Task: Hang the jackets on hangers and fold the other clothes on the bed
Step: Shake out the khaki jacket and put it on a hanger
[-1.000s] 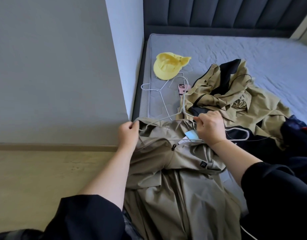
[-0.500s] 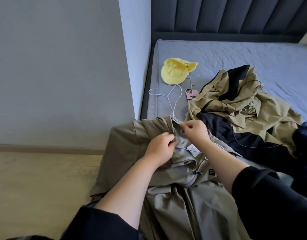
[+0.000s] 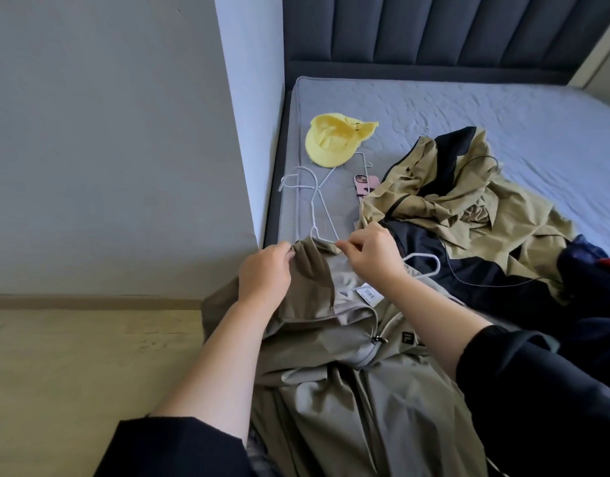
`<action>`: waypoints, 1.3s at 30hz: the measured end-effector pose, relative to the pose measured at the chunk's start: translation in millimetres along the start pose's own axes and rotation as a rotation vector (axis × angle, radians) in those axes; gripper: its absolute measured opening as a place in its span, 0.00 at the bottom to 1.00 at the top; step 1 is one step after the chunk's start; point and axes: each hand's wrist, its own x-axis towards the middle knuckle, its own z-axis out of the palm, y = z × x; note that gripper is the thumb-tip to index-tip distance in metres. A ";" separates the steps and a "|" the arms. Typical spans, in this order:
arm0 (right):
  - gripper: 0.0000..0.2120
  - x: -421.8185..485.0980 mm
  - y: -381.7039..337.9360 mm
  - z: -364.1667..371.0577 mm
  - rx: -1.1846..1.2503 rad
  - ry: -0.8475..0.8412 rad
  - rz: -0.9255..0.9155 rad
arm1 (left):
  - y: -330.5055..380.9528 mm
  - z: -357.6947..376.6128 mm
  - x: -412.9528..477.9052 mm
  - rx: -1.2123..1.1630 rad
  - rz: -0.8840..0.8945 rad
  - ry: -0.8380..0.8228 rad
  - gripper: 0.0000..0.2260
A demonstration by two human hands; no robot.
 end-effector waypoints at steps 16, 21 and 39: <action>0.31 -38.6 108.7 -14.4 -0.378 -0.277 0.765 | -14.2 3.9 -1.6 -0.101 -0.093 -0.128 0.10; 0.14 -39.0 109.6 -24.4 -0.426 -0.289 0.772 | -22.2 3.8 -2.1 -0.153 -0.083 -0.194 0.10; 0.12 26.2 32.1 -65.6 0.030 -0.145 0.299 | -8.4 0.4 -1.5 -0.169 -0.020 -0.258 0.13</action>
